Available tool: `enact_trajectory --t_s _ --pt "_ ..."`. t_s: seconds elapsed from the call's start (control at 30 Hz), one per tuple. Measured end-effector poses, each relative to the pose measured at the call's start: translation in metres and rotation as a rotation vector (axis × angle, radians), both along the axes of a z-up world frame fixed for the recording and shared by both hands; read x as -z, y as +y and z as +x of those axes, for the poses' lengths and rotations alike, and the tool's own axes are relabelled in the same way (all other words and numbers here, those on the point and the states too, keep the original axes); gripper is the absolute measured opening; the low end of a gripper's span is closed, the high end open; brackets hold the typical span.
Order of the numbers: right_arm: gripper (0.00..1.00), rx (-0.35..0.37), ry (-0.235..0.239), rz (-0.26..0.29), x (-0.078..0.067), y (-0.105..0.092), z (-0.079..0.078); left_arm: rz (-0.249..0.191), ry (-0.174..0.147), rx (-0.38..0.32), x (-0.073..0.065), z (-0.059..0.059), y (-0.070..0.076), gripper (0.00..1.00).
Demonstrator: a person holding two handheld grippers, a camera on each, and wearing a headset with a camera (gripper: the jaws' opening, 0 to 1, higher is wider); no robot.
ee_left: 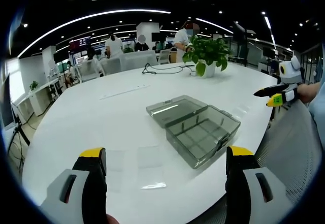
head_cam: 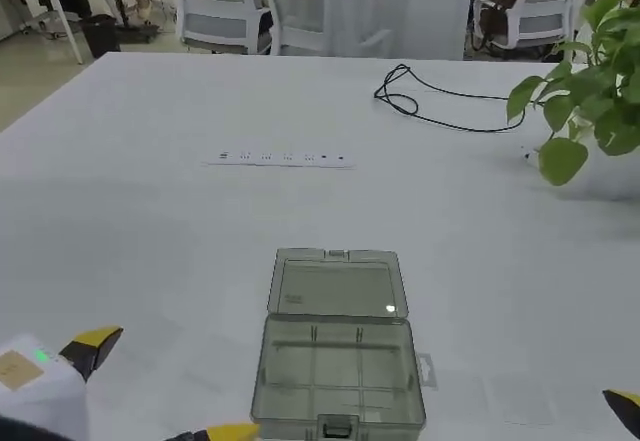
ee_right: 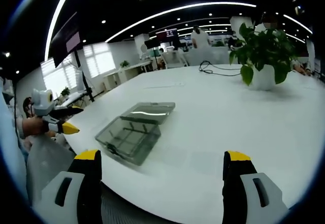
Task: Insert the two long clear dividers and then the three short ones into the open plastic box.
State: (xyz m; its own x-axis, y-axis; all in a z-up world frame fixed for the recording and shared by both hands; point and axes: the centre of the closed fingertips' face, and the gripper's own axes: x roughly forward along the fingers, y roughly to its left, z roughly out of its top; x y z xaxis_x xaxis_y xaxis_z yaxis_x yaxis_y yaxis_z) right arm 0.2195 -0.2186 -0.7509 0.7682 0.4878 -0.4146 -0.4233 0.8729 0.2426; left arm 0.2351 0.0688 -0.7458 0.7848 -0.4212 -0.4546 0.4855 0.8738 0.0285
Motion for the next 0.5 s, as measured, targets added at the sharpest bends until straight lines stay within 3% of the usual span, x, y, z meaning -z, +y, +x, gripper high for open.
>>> enact_trajectory --t_s 0.17,0.27,0.37,0.5 --pt "1.0 -0.004 -0.013 -0.004 -0.006 0.001 0.003 -0.016 0.01 -0.001 0.001 0.001 -0.001 1.0" --pt "1.0 0.035 -0.015 0.079 -0.014 0.0 0.009 -0.02 0.008 -0.002 0.0 0.001 0.0 1.0" --pt "1.0 0.04 -0.011 0.074 -0.015 -0.001 0.013 -0.046 0.023 -0.016 0.001 0.002 0.003 1.0" --pt "1.0 0.042 -0.021 0.064 -0.017 -0.002 0.015 -0.079 0.017 -0.032 -0.002 0.006 0.005 1.0"
